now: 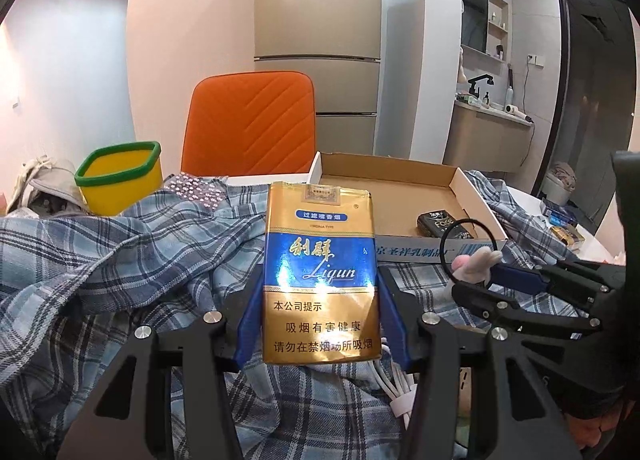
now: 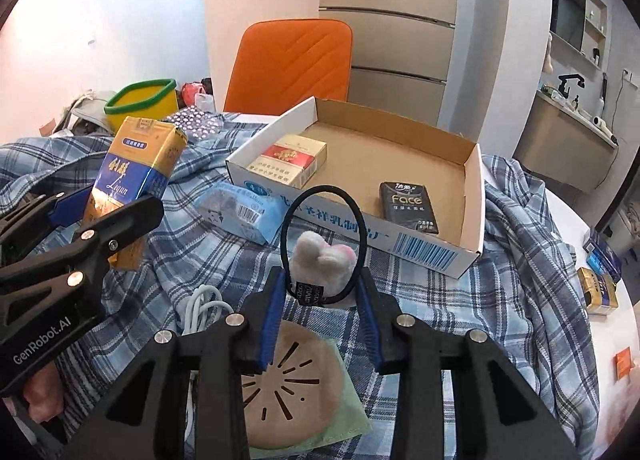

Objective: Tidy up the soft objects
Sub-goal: 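Grasp the white bunny earphone case with the right tool while the left tool holds the Liqun pack, then lift the Liqun pack and bunny case and carry both over the cardboard box, then lower both items into the box and open both tools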

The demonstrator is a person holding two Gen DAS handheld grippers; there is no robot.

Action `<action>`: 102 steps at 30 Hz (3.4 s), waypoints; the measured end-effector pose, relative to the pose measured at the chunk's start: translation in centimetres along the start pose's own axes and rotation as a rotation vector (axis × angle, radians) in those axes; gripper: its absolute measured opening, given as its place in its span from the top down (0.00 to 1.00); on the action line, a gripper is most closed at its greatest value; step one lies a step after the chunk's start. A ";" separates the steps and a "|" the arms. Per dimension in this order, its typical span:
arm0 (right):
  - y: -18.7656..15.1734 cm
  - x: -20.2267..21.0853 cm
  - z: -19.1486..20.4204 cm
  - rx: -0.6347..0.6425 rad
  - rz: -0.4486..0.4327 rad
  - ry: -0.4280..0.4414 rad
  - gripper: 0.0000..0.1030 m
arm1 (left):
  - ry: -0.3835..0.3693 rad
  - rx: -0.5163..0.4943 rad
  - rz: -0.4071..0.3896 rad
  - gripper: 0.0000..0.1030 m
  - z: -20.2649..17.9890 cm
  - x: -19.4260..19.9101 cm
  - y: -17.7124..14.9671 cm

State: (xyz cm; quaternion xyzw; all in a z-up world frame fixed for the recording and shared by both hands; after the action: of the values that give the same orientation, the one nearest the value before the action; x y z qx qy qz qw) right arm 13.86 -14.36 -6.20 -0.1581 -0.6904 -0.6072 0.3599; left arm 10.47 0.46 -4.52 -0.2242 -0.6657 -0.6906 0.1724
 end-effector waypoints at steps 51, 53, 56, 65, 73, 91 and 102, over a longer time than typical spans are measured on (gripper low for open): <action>17.4 14.3 -7.2 -0.204 -0.538 -0.226 0.64 | -0.033 0.029 -0.390 0.50 -2.9 5.7 19.0; 17.6 13.8 -7.2 -0.205 -0.541 -0.221 0.64 | -0.035 0.030 -0.380 0.50 -2.9 5.1 18.8; 17.2 12.2 -7.2 -0.194 -0.531 -0.242 0.64 | -0.025 0.025 -0.352 0.50 -2.6 3.4 18.4; 16.3 5.6 -8.0 -0.193 -0.399 -0.250 0.64 | -0.033 0.029 -0.172 0.50 -1.7 -3.5 16.4; 14.7 0.0 -8.1 -0.172 -0.277 -0.254 0.64 | -0.007 -0.015 -0.039 0.50 -2.1 -7.7 14.4; 11.9 -6.3 -9.0 -0.191 -0.112 -0.209 0.64 | -0.020 -0.007 0.096 0.49 -1.9 -11.4 12.4; 11.8 -6.0 -8.3 -0.168 -0.142 -0.204 0.41 | 0.009 0.010 0.053 0.28 -1.1 -10.7 12.8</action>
State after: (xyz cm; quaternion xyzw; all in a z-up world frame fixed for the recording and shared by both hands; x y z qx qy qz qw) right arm 28.25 -18.44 -1.74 -0.1995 -0.6797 -0.6675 0.2294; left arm 26.25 -2.00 0.45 -0.2377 -0.6624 -0.6833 0.1946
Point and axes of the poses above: each gripper's, at about its wrist camera, not at the fingertips, and x roughly against the way its jaws point, z to its left, y to its top, the point moved 3 cm from there along -x, roughly the way its jaws point, and after that the axes turned 3 degrees about -x, right-handed, at the moved point
